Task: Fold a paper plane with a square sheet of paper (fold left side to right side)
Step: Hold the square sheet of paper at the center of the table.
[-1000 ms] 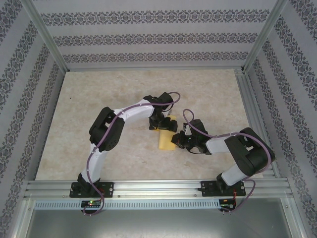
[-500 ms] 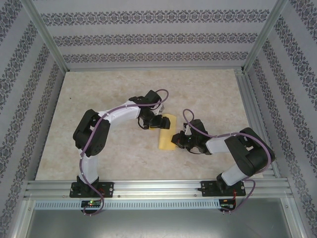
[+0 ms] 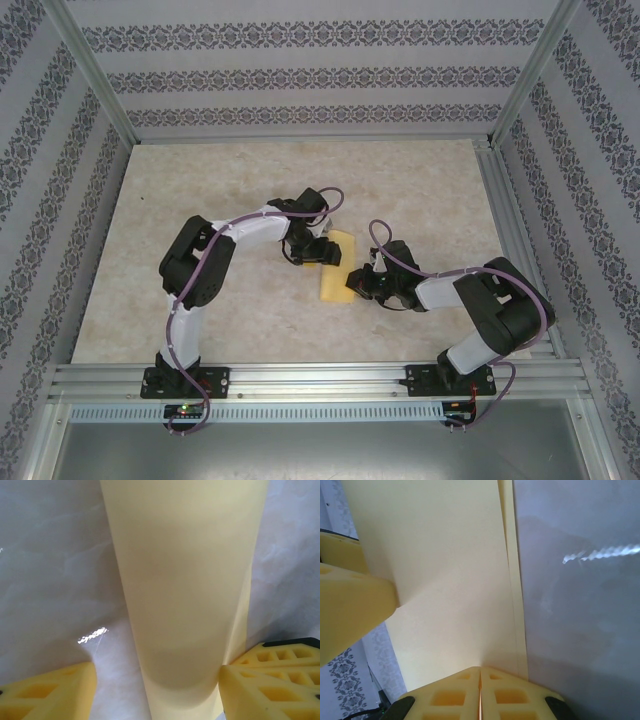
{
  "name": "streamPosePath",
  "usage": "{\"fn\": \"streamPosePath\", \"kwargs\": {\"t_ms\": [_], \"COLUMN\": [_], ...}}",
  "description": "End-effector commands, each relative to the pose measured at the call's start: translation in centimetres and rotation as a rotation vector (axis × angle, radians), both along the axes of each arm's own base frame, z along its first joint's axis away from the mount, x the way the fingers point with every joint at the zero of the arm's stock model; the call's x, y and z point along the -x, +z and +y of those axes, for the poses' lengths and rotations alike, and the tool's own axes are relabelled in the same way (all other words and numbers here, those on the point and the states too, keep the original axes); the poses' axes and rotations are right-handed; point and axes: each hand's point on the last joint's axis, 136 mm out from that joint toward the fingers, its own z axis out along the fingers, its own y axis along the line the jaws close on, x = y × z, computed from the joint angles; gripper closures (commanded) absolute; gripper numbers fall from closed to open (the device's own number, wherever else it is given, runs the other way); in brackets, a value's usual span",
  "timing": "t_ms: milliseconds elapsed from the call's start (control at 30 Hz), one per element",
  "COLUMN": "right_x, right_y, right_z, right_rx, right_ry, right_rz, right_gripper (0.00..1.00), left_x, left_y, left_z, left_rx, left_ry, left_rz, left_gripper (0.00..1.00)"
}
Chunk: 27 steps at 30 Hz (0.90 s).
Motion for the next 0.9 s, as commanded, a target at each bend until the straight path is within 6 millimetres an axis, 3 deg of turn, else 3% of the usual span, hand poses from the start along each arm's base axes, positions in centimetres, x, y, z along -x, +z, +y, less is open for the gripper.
{"fn": "streamPosePath", "kwargs": {"t_ms": [0,200,367,500,633,867], "right_x": [-0.7,-1.1,-1.9,-2.2,-2.0,-1.4], "right_y": [0.1,1.0,3.1,4.8,6.1,6.8], "right_z": [0.3,0.7,1.1,0.4,-2.2,-8.6], "right_rx": [0.019,-0.007,-0.043,-0.026,0.048,0.171], "right_ry": [0.003,0.008,0.011,-0.003,-0.035,-0.141], "right_rz": [-0.03,-0.058,-0.107,-0.143,-0.178,-0.193], "right_gripper": [0.91,0.84,0.79,0.76,0.7,0.64], "left_x": [-0.8,-0.5,-0.5,-0.5,-0.4,-0.1], "left_y": [0.0,-0.8,-1.1,-1.2,-1.1,-1.4], "left_z": [-0.5,-0.4,-0.4,-0.3,-0.4,-0.8], "left_rx": [0.012,0.007,0.003,-0.003,-0.006,-0.014], "left_ry": [-0.022,-0.017,-0.015,-0.016,-0.022,-0.035], "left_rz": [-0.026,-0.007,0.0,0.002,0.002,0.003], "left_gripper": [0.36,0.39,0.39,0.39,0.39,0.39]}}
